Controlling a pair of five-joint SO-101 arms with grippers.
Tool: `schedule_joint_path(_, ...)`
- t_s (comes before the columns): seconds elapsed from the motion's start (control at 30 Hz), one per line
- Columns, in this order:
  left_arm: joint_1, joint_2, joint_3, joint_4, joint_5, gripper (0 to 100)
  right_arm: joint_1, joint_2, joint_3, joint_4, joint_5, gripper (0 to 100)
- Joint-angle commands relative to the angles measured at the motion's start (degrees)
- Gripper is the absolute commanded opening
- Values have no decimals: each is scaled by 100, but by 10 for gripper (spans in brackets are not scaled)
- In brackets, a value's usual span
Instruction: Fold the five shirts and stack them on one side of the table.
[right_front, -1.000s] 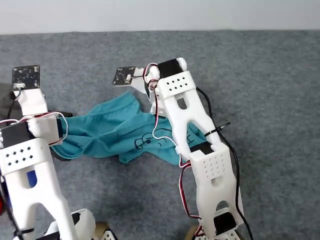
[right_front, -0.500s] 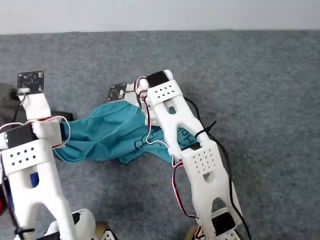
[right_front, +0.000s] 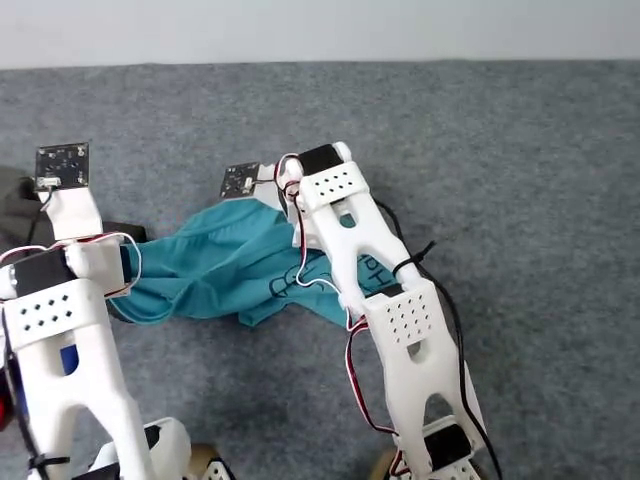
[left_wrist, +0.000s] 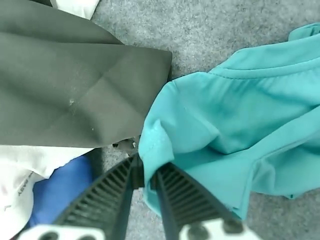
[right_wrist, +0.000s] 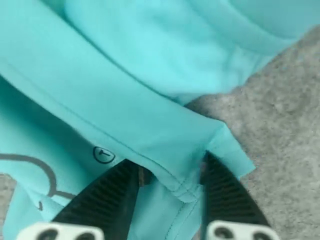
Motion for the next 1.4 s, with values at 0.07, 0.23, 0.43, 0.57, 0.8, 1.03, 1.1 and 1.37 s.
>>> schedule_joint_path(0.07,9,-185,-57,-105,35,5,119,-303,-273,-110,79,90)
schedule_joint_path(0.23,9,-185,-40,-88,35,5,119,-215,-501,-154,79,86)
schedule_joint_path(0.43,9,-185,-66,-88,35,5,127,-215,-1055,-110,79,9)
schedule_joint_path(0.57,9,-185,-75,-97,35,5,127,-259,-1301,-4,97,10)
schedule_joint_path(0.8,18,-220,-541,88,26,5,251,-268,-2690,866,352,10)
schedule_joint_path(1.03,475,-879,-1877,431,44,5,980,-593,-4448,1332,360,10)
schedule_joint_path(1.1,712,-1037,-2114,431,44,5,1200,-1051,-4343,1332,360,10)
schedule_joint_path(1.37,1398,-1116,-2774,413,158,5,2018,-3125,-3446,1332,352,10)
